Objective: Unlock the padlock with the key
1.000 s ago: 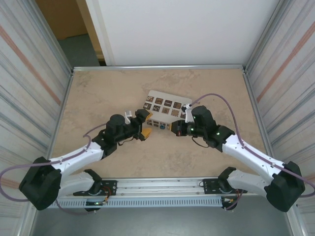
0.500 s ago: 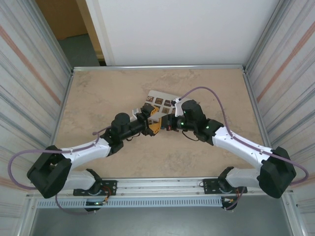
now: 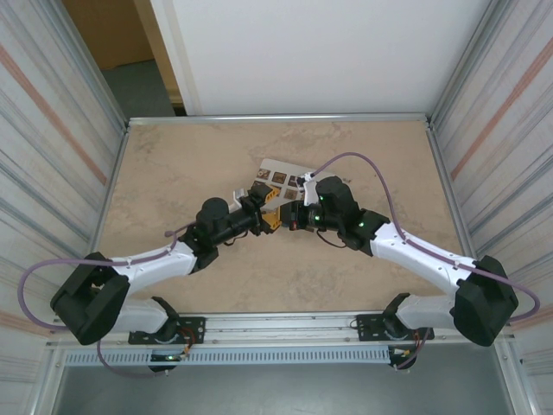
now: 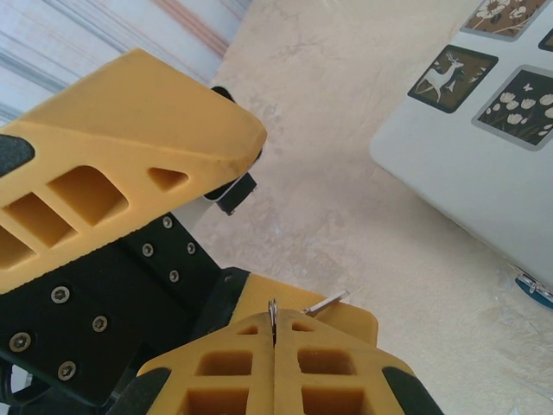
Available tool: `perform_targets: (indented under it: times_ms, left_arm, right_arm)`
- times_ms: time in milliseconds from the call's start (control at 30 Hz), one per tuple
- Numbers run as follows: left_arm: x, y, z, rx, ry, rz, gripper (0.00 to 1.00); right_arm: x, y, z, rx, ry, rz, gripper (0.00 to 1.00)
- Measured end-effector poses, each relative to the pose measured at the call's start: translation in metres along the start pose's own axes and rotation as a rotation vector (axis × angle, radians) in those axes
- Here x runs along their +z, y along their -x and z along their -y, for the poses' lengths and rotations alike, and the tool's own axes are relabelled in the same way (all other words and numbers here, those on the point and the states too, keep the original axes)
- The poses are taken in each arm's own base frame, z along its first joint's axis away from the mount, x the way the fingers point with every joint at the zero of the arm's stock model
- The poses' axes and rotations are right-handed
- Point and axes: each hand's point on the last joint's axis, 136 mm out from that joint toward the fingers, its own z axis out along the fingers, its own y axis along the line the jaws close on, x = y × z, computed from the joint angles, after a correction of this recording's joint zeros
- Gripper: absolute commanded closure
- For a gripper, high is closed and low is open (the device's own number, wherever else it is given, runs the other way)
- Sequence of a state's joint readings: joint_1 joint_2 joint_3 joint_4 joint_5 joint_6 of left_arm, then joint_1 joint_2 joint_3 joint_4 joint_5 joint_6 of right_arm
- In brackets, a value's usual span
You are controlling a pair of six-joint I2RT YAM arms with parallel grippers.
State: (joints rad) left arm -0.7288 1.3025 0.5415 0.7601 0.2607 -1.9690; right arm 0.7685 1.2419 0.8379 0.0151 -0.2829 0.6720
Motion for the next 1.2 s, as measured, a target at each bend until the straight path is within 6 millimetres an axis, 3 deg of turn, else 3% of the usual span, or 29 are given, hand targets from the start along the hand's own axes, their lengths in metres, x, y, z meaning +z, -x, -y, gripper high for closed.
perform_targets:
  times_ms: [867,1200]
  left_arm:
    - [0.001,0.003,-0.001,0.0,0.0,0.012,0.82]
    - [0.004,0.008,-0.008,-0.006,0.016,0.026,0.91]
  right_arm:
    - [-0.018,0.017,-0.009,-0.018,0.001,0.085,1.0]
    - [-0.022,0.012,-0.005,-0.014,-0.013,0.08,1.0]
